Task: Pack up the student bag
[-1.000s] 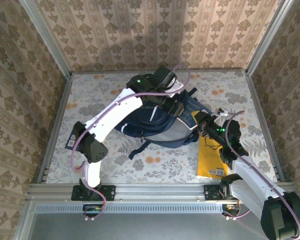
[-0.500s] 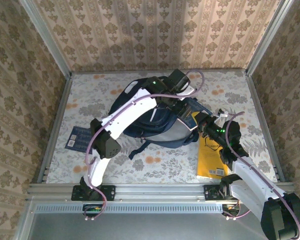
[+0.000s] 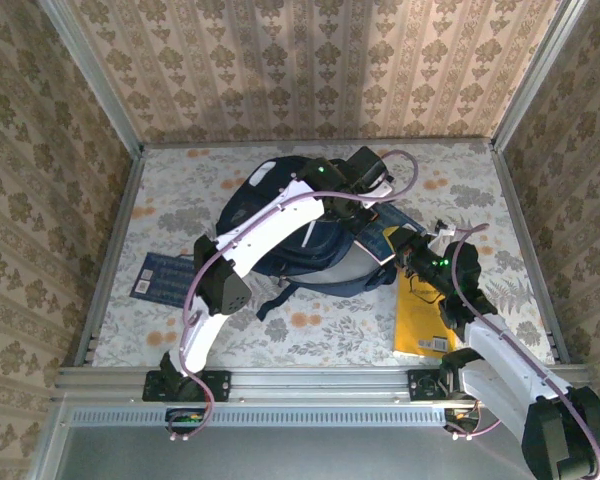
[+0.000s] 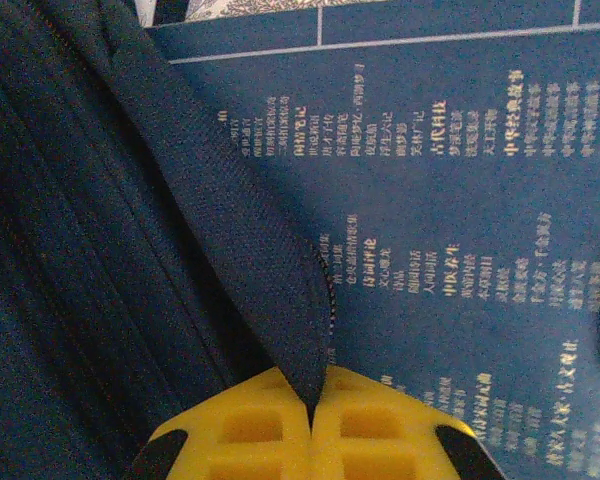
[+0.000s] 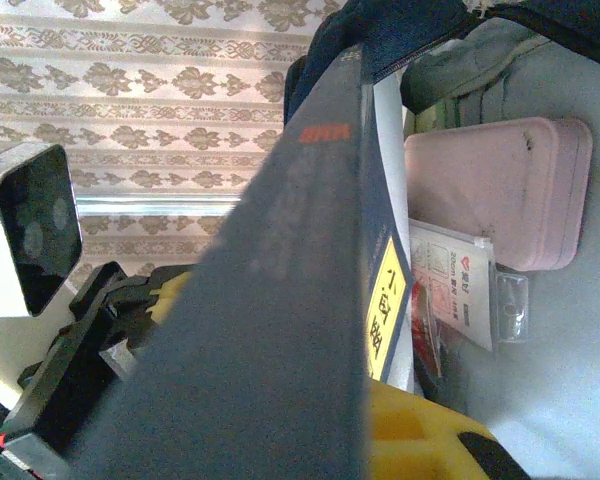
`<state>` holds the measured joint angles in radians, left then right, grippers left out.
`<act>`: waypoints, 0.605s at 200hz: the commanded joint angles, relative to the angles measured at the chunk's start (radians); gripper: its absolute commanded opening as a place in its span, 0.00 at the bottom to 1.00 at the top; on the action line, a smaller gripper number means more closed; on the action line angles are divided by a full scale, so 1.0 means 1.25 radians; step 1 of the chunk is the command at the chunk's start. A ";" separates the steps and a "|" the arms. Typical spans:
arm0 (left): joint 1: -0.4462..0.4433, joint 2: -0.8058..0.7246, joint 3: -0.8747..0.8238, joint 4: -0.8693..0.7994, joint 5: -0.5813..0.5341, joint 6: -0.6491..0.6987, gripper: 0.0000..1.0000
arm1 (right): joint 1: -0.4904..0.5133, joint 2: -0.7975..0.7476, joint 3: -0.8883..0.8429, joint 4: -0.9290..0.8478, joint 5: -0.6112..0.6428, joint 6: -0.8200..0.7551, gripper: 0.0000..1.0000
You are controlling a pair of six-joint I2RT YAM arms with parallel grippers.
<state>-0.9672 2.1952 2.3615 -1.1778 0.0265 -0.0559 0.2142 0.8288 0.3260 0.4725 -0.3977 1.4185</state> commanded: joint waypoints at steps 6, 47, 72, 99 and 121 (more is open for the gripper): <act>0.009 -0.018 0.008 -0.014 0.008 0.023 0.00 | 0.007 -0.033 0.017 0.042 -0.013 -0.043 0.00; 0.063 -0.149 -0.072 0.051 0.063 0.034 0.00 | 0.007 -0.059 0.017 -0.090 -0.005 -0.152 0.00; 0.117 -0.234 -0.097 0.089 0.111 0.008 0.00 | 0.009 -0.089 -0.013 -0.155 0.013 -0.241 0.00; 0.169 -0.290 -0.099 0.113 0.162 -0.015 0.00 | 0.010 -0.115 -0.063 -0.153 0.022 -0.277 0.00; 0.194 -0.292 -0.069 0.095 0.179 -0.019 0.00 | 0.023 -0.115 -0.072 -0.148 0.010 -0.298 0.00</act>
<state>-0.7425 1.8744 2.2246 -1.1130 0.1848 -0.0616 0.2237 0.7002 0.2504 0.2844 -0.3897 1.1255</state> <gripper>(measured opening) 0.062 0.144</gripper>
